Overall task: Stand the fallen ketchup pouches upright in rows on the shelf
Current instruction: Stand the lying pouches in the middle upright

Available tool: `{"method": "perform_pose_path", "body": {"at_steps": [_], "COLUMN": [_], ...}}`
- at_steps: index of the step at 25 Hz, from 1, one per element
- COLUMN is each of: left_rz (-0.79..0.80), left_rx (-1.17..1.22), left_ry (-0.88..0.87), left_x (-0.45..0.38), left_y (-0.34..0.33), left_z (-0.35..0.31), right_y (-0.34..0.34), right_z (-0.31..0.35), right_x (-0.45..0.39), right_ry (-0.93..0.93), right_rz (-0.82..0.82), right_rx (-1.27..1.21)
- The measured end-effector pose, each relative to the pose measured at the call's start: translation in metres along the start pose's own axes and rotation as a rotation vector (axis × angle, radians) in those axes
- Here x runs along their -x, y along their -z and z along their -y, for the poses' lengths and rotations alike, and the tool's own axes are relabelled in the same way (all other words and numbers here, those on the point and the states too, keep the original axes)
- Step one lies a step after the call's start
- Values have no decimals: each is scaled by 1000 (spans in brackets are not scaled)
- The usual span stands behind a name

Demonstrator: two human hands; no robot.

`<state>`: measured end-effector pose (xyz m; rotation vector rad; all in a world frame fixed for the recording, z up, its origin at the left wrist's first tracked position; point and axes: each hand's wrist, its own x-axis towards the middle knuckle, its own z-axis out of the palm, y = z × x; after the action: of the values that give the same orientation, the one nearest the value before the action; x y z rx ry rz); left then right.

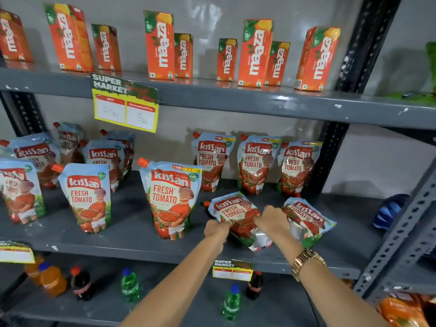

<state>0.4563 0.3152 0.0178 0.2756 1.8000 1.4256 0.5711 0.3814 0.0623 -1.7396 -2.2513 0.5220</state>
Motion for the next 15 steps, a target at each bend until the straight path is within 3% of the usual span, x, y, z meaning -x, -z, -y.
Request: {"method": "perform_pose_path", "body": {"at_steps": [6, 12, 15], "left_rz": [-183, -180, -167], "left_rx": [-131, -135, -10], "left_ry": [-79, -17, 0], "left_x": [-1, -7, -6], "left_y": [-9, -6, -5], "left_z": [4, -1, -1], "right_y": [4, -9, -21], "right_z": [-6, -11, -17], "right_x": [-1, -3, -5], "right_ry": [-74, -40, -71], "right_rz": [220, 273, 252], "right_rx": [-223, -223, -449]}}
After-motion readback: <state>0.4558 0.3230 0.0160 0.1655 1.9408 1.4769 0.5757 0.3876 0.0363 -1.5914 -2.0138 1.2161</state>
